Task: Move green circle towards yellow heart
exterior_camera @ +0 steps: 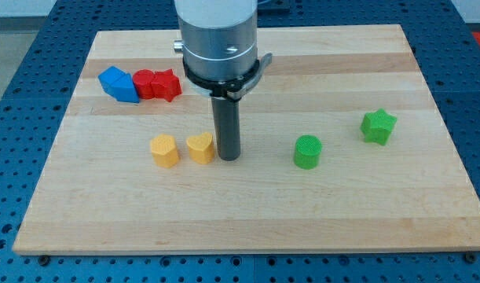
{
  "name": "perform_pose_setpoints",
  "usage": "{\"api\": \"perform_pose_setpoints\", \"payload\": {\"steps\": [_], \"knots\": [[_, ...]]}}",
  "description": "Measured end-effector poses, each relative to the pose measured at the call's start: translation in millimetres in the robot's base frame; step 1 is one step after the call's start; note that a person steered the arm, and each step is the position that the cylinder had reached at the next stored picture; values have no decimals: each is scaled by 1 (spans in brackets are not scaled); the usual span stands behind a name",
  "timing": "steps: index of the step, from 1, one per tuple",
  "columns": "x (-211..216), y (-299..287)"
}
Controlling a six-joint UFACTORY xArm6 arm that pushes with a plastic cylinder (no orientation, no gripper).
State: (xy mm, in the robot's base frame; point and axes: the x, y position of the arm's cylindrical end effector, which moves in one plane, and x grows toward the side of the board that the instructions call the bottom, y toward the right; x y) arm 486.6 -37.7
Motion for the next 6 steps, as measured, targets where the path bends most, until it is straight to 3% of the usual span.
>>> {"api": "perform_pose_setpoints", "payload": {"steps": [2,3,4,6], "knots": [[0,-33],[-9,-4],[-39,48],[-47,174]]}}
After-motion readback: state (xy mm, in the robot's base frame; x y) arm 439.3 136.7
